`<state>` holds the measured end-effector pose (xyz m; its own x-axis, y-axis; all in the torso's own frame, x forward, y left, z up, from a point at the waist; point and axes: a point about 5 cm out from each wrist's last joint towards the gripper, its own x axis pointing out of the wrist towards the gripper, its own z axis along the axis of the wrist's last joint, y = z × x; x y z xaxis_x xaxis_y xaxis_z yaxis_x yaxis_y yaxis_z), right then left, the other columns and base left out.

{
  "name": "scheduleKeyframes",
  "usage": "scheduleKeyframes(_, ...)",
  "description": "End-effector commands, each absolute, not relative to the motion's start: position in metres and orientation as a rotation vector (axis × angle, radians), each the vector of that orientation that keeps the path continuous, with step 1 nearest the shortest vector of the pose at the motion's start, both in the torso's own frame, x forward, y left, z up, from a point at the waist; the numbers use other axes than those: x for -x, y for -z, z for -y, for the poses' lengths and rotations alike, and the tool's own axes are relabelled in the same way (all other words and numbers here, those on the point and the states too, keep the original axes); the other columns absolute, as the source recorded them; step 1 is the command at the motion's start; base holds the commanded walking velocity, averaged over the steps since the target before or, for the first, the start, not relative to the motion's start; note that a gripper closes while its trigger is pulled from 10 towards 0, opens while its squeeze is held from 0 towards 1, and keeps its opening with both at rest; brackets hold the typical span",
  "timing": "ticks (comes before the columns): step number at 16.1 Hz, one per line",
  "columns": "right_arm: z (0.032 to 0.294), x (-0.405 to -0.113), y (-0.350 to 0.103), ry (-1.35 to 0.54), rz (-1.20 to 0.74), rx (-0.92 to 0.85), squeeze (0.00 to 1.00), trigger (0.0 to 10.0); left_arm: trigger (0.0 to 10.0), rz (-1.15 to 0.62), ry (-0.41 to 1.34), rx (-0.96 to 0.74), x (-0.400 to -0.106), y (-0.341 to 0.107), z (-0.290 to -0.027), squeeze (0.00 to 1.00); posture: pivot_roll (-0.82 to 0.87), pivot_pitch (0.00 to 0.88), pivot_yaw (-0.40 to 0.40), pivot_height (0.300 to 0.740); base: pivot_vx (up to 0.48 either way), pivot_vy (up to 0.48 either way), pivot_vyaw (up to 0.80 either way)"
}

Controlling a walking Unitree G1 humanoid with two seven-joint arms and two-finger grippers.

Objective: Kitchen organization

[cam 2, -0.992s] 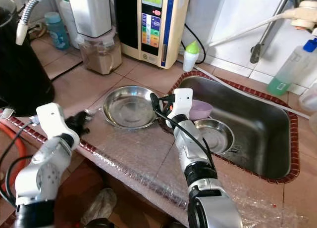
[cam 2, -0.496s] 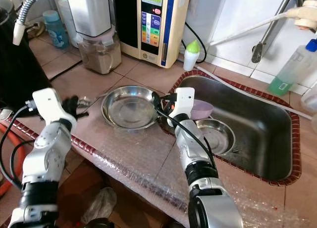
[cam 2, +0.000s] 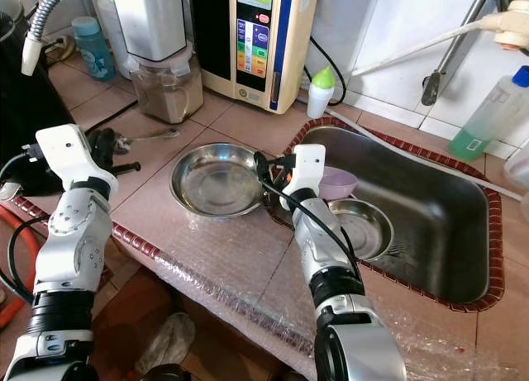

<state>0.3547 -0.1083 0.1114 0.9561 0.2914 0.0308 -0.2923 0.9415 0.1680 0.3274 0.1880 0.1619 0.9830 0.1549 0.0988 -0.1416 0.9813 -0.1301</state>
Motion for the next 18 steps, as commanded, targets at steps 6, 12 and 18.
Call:
scheduleKeyframes(6, 0.114, -0.359, -0.116, -0.271, 0.029, -0.171, 0.00, 10.0, 0.0, 0.316, -0.028, 0.033, -0.333, -0.200, -0.163, 0.00, 0.13, 0.000, -0.024, 0.740, 0.000, 0.000, 0.00)
scheduleKeyframes(12, 0.128, -0.361, -0.121, -0.235, 0.056, -0.158, 0.00, 10.0, 0.0, 0.500, 0.116, -0.045, -0.335, -0.245, -0.140, 0.00, 0.10, 0.000, -0.001, 0.740, 0.000, 0.000, 0.00)
scheduleKeyframes(18, 0.150, -0.354, -0.128, -0.234, 0.123, -0.017, 0.00, 10.0, 0.0, 0.380, 0.439, -0.205, -0.347, -0.226, -0.118, 0.00, 0.05, 0.000, 0.036, 0.740, 0.000, 0.000, 0.00)
